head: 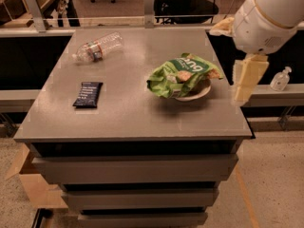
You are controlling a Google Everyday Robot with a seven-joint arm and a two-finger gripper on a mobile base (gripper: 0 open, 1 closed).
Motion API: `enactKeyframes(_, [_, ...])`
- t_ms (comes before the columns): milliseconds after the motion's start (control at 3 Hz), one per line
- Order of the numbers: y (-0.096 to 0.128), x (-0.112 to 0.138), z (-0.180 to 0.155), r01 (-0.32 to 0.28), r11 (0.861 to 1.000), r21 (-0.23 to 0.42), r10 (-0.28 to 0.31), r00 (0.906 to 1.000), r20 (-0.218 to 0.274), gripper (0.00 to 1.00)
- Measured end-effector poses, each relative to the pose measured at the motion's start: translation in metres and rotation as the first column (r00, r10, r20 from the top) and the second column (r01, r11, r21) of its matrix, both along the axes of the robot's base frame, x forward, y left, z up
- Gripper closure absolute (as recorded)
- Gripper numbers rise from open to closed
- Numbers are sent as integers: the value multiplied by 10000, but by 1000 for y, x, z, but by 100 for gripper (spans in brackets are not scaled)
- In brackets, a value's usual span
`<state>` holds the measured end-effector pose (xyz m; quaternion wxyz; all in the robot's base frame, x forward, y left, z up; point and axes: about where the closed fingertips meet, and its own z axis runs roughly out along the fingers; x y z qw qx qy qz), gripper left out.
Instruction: Pick green rice chip bag from paper bowl and place on counter
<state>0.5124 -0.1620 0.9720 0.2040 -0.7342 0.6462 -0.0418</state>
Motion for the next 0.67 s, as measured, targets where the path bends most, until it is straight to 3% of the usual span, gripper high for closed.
enactKeyframes(333, [21,24,-12,-1366,9906,83,1366,9906,-1,0])
enactKeyframes(667, [43,43,-22,-2500,9682,109,2501,9682,-46,0])
